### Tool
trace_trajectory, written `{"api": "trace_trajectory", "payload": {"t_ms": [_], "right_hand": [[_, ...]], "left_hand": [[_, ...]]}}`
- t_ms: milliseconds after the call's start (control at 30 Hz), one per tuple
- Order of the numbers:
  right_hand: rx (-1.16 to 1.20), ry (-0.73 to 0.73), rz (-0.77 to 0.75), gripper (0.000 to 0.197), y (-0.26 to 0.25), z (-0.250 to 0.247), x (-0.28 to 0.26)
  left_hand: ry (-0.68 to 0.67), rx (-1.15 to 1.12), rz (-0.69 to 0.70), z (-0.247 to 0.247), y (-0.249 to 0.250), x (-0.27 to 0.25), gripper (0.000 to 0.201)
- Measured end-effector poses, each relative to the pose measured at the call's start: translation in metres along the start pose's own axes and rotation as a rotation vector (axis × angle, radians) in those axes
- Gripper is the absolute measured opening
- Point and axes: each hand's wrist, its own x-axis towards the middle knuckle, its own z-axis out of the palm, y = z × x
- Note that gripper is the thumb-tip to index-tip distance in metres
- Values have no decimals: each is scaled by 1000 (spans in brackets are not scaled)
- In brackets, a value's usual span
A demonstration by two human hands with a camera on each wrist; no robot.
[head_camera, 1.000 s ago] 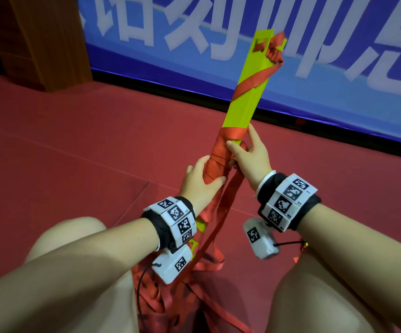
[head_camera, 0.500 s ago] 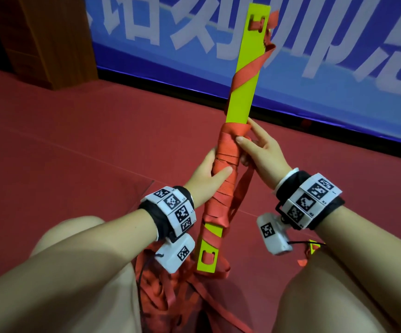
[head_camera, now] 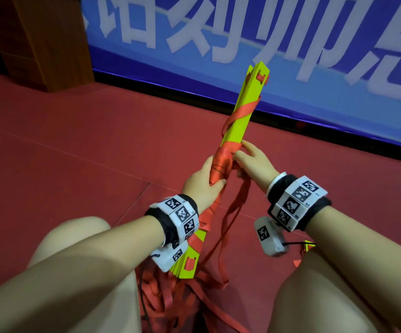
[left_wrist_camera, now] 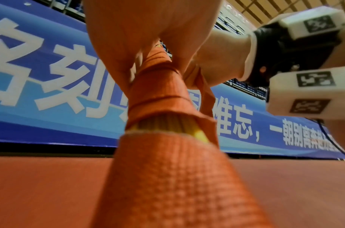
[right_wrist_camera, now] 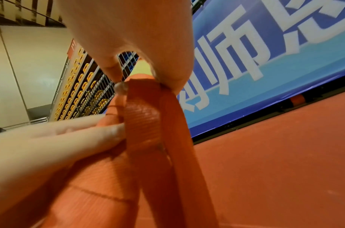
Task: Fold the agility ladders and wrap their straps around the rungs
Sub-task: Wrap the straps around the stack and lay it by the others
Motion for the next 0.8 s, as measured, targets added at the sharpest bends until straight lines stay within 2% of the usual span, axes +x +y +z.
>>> {"api": "trace_trajectory", "payload": {"t_ms": [133, 200, 267, 333, 433, 500, 633, 800], "right_hand": [[60, 79, -35, 30, 2, 9, -5], [78, 160, -20, 32, 5, 10, -3], [96, 199, -35, 23, 5, 7, -3], [146, 160, -78, 12, 1, 3, -5], [295, 22, -118, 4, -9, -4, -9], [367, -56, -139, 3, -14, -7, -9], [438, -98, -173, 13, -20, -13, -8], [264, -121, -208, 4, -14, -17, -9]], "left_hand": [[-8, 81, 76, 1, -3, 0, 73], [-52, 39, 93, 1, -2, -2, 66], [-75, -106, 87, 4, -1, -2, 55], [-71, -279, 42, 3, -1, 2, 48], [-73, -454, -52, -2, 2, 6, 47], [-134, -555, -79, -2, 6, 5, 57], [-273, -814, -119, -5, 12, 3, 46], [-314, -761, -34, -9, 8, 0, 46]]}}
